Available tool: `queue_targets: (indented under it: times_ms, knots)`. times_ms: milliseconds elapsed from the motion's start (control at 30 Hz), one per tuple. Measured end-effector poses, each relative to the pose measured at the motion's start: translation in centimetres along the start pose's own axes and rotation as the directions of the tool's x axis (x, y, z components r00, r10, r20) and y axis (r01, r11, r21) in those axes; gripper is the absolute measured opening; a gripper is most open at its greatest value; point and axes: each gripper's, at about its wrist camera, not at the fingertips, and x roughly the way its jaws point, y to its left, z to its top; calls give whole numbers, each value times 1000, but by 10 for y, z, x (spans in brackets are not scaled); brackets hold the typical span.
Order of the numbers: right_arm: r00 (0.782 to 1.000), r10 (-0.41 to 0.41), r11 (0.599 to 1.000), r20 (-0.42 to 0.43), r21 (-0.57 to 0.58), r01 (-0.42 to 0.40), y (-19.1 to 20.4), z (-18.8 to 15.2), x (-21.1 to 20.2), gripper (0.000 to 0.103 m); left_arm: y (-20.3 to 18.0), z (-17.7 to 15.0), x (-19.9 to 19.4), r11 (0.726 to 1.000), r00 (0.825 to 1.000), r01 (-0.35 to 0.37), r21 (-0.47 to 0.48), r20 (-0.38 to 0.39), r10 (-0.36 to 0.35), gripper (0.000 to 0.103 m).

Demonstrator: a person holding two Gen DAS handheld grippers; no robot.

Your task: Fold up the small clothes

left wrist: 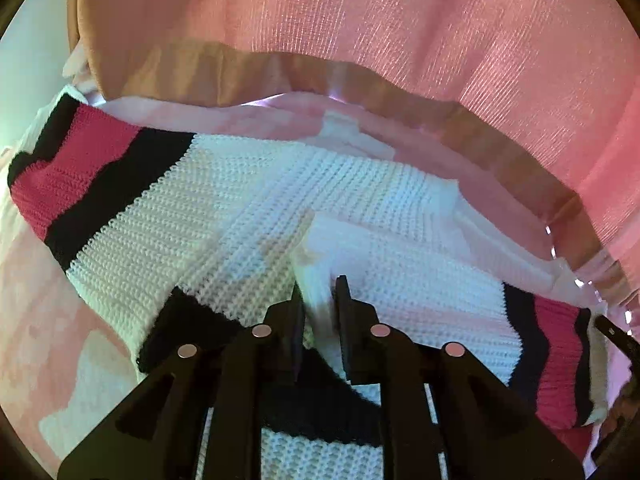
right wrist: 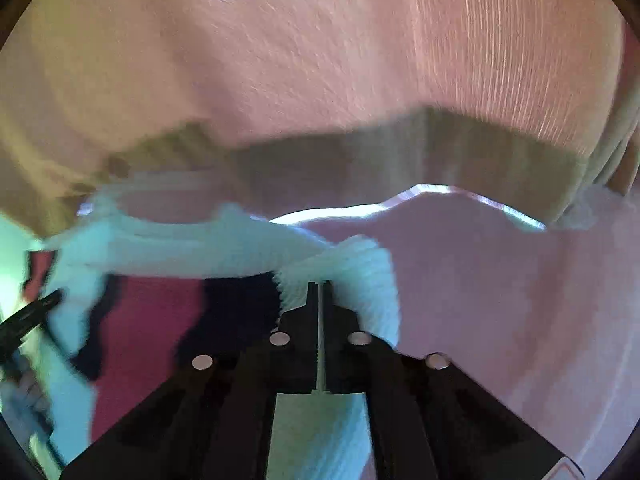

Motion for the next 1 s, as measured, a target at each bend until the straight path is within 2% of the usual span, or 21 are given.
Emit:
queue_targets:
  times_ms: [100, 167, 200, 267, 300, 333, 367, 400, 467, 500, 567, 633, 733, 800, 900, 933, 967, 1000]
  knots:
    - [999, 50, 989, -13, -141, -51, 27, -35, -40, 2, -6, 1, -5, 1000, 1000, -3, 27, 16, 3, 16]
    - [997, 4, 981, -78, -193, -19, 32, -57, -39, 2, -8, 0, -4, 999, 1000, -17, 34, 3, 17, 22]
    - [989, -34, 980, -147, -198, 4, 26, -71, -28, 0, -8, -2, -2, 999, 1000, -19, 32, -11, 19, 23]
    - [993, -33, 987, -116, -163, 14, 18, -80, -35, 0, -7, -5, -3, 999, 999, -18, 31, -27, 19, 24]
    - [991, -39, 990, -125, -140, 21, 15, -78, -37, 0, -7, -5, -7, 999, 999, -11, 34, -29, 12, 28]
    - [993, -40, 994, -108, -106, 29, 17, -74, -48, 0, -4, -4, -15, 999, 1000, -10, 39, -24, 11, 34]
    - [997, -27, 996, -68, -92, 21, 23, -71, -62, 1, 0, -3, -23, 999, 1000, -12, 35, -9, 12, 45]
    - [999, -19, 995, -28, -96, 16, 28, -75, -76, 1, 10, 0, -37, 1000, 1000, -18, 11, 23, 18, 60]
    - [998, -2, 992, 60, -127, 9, 53, -81, -108, 3, 33, 7, -59, 998, 997, -10, -56, 75, 14, 74]
    - [995, 17, 990, 96, -140, -3, 65, -89, -121, 5, 47, 11, -69, 995, 995, 3, -100, 97, 7, 84]
    - [993, 42, 988, 113, -153, -24, 85, -102, -130, 7, 88, 24, -86, 975, 989, -8, -223, 145, 42, 91]
    - [990, 86, 985, 110, -158, -68, 101, -123, -139, 8, 132, 35, -91, 941, 978, -58, -334, 171, 121, 91]
    - [988, 99, 973, 116, -220, -72, 127, -148, -142, 13, 187, 48, -79, 884, 957, -180, -431, 130, 258, 91]
    - [988, 116, 964, 101, -251, -87, 138, -162, -137, 28, 212, 56, -64, 863, 944, -249, -440, 90, 318, 91]
    - [989, 137, 951, 61, -288, -114, 158, -182, -123, 30, 238, 63, -43, 839, 931, -303, -452, 46, 361, 91]
    - [989, 135, 949, 52, -295, -114, 161, -185, -120, 30, 245, 64, -34, 833, 936, -296, -467, 33, 351, 90]
    - [991, 128, 947, 43, -303, -110, 163, -188, -115, 31, 247, 64, -29, 836, 943, -281, -471, 28, 333, 84]
    - [991, 128, 945, 34, -307, -112, 165, -190, -113, 31, 248, 66, -22, 845, 947, -272, -459, 27, 319, 69]
